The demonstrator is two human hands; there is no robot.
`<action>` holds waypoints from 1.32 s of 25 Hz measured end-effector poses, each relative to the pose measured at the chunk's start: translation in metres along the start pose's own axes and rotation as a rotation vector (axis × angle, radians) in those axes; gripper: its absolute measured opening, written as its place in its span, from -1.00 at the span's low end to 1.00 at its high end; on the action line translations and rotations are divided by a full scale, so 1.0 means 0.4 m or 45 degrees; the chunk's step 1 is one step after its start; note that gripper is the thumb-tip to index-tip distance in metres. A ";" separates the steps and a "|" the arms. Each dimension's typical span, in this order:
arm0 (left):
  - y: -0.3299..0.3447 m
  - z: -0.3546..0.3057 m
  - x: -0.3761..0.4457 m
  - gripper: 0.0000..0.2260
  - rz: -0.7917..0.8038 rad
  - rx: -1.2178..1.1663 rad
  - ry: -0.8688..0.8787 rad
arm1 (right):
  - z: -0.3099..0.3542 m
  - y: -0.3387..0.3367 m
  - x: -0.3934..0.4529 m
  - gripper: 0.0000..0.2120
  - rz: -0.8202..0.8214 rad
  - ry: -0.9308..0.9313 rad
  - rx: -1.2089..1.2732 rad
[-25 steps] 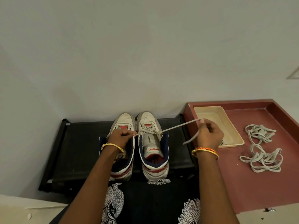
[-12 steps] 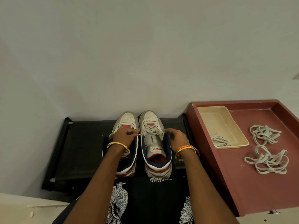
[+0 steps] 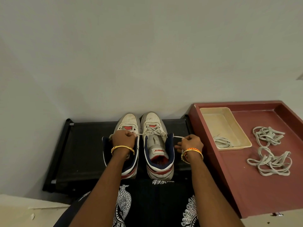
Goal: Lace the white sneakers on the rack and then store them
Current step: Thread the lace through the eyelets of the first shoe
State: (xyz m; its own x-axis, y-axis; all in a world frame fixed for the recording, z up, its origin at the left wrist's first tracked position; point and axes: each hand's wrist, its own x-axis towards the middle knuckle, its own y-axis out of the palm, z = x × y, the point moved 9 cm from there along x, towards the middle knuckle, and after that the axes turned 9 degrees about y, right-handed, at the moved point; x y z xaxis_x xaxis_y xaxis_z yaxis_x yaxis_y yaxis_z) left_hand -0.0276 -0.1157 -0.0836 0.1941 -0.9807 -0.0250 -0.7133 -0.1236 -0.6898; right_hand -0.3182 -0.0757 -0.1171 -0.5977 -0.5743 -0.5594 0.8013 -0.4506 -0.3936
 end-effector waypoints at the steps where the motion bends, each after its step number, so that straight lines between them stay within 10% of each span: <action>1: -0.003 0.001 -0.002 -0.83 -0.030 -0.004 -0.019 | -0.004 -0.005 0.001 -0.82 -0.030 0.013 0.034; 9: -0.021 -0.005 -0.022 -0.80 -0.033 0.001 -0.034 | 0.020 -0.042 -0.035 -0.96 -0.049 -0.097 0.059; 15: -0.110 -0.132 -0.077 -0.77 -0.096 -0.042 0.155 | 0.187 -0.095 -0.220 -0.75 0.511 -0.310 0.414; 19: -0.032 -0.328 -0.189 -0.73 0.549 -0.716 0.250 | 0.260 -0.044 -0.361 -0.65 0.871 -0.428 0.698; 21: 0.007 -0.372 -0.257 -0.71 0.819 -0.766 0.309 | 0.245 -0.038 -0.368 -0.71 0.785 -0.479 0.732; 29: -0.107 -0.230 -0.231 -0.82 0.670 -0.534 0.280 | 0.090 -0.127 -0.246 -0.83 0.204 -0.349 0.920; 33: -0.171 -0.151 -0.182 -0.95 0.204 -0.489 0.097 | 0.039 -0.132 -0.207 -0.87 -0.101 -0.257 0.758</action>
State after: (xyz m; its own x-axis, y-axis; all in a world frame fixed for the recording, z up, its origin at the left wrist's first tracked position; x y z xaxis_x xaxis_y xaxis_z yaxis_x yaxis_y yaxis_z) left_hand -0.0337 -0.0449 0.0090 0.0203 -0.9987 -0.0467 -0.9325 -0.0021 -0.3611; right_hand -0.3113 -0.0150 -0.0386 -0.6946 -0.6147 -0.3737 0.6370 -0.7670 0.0777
